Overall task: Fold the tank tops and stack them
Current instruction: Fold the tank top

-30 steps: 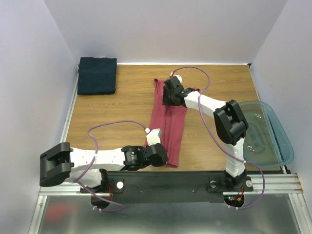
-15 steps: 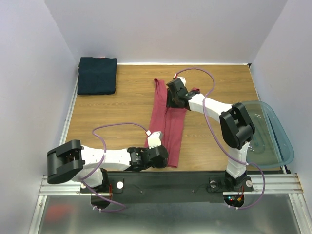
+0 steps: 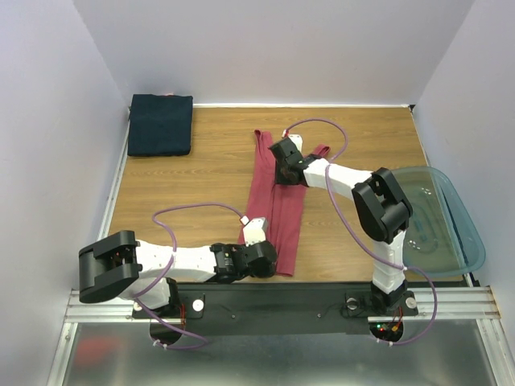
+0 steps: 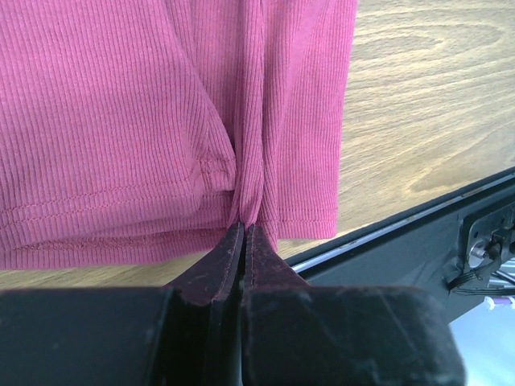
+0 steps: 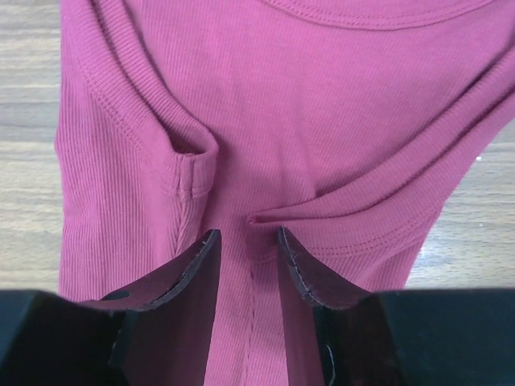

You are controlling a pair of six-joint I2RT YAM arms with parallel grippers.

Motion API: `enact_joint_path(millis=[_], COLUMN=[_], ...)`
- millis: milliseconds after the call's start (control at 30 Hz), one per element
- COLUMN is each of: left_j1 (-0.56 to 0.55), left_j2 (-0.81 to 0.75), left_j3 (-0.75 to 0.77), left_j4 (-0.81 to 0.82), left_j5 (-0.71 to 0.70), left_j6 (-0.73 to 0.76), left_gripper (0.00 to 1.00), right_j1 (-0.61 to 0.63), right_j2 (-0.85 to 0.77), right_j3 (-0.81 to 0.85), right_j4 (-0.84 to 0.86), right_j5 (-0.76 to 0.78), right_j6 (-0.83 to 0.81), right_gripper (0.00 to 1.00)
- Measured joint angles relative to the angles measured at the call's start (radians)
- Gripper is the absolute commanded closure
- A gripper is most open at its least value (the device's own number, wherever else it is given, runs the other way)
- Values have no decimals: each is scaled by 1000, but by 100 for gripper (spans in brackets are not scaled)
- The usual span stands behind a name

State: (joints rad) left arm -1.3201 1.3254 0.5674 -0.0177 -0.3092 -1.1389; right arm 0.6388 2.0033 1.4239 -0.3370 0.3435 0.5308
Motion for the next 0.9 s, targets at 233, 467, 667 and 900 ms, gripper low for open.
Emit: enact_joint_path(millis=[233, 467, 667, 900], left_j1=[0, 0, 0, 0], left_j2=[1, 1, 2, 2], left_j3=[0, 0, 0, 0], left_j4=[20, 27, 29, 29], left_j5=[3, 5, 6, 6], left_j6=[0, 0, 0, -1], left_gripper=[100, 100, 100, 100], right_j1=[5, 5, 5, 5], right_j2=[4, 18, 18, 17], right_j3=[0, 0, 0, 0], right_j4=[0, -1, -2, -7], right_j5=[42, 67, 87, 117], right_j6=[-3, -4, -3, -2], right_gripper=[75, 92, 100, 100])
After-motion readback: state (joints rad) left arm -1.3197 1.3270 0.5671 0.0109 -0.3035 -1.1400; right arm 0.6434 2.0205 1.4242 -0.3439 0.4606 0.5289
